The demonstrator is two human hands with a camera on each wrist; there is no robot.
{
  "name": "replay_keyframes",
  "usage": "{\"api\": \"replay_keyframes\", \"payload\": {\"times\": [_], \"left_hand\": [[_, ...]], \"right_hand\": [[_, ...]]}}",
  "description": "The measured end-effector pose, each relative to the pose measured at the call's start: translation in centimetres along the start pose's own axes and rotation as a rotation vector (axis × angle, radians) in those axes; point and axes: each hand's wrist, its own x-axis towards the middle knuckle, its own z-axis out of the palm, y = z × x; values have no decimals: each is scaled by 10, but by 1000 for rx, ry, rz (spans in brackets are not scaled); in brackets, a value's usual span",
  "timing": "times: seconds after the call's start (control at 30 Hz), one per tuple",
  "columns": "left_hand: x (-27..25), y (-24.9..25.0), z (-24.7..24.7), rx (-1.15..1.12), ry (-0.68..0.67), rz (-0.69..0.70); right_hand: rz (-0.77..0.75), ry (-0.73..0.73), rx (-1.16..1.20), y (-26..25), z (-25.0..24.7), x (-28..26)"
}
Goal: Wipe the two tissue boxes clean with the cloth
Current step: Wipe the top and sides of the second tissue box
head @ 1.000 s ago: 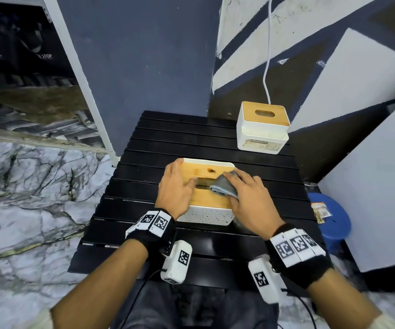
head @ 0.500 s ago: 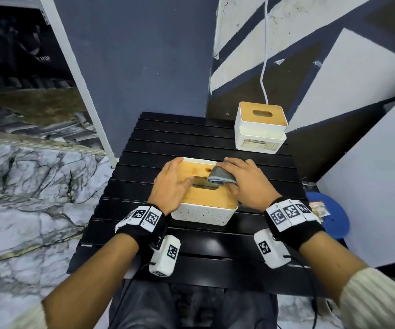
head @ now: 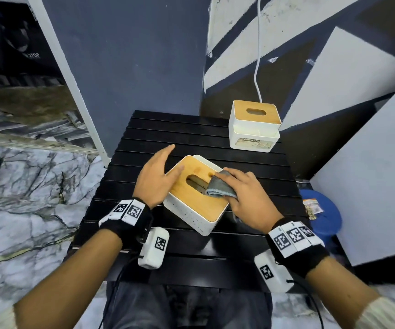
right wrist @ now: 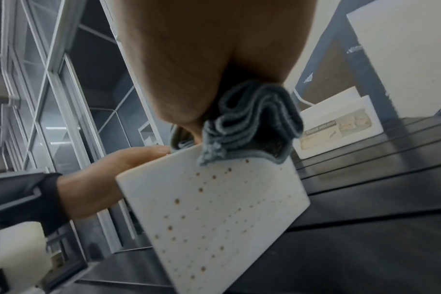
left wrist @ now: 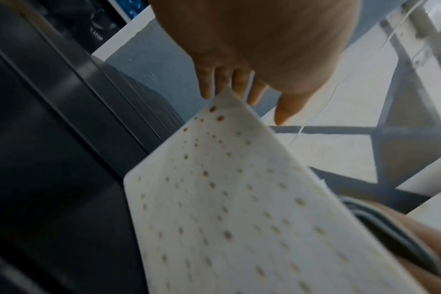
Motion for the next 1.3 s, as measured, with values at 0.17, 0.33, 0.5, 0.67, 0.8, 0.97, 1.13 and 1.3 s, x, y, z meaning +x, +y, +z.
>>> {"api": "replay_keyframes", "payload": {"times": [0.17,0.33,0.5,0.67,0.8,0.97,1.13,1.3], "left_hand": [[-37,4,12,-102,124,-167],[-38,17,32,-173,70,-279],[-20,21,38,-107,39,-244],[-6,20,35,-60,-38,-163],[-2,18,34,-31,-65,-144],[-2,18,33,-14,-69,-133],[-1,18,36,-19,-48,-138],[-2,17,39,-51,-33,-152]], "right_hand": [[120,82,-10,-20,12,-13],[122,93,-32,-35,19,-25],[51,40,-42,-36,17,-36],[21,-4,-41,-36,13,-43],[49,4,-62,-37,13,-39],[102,22,-107,-34,11,-10],[105,2,-100,-26,9,17],[40,-19,-75,-26,9,-23]]}}
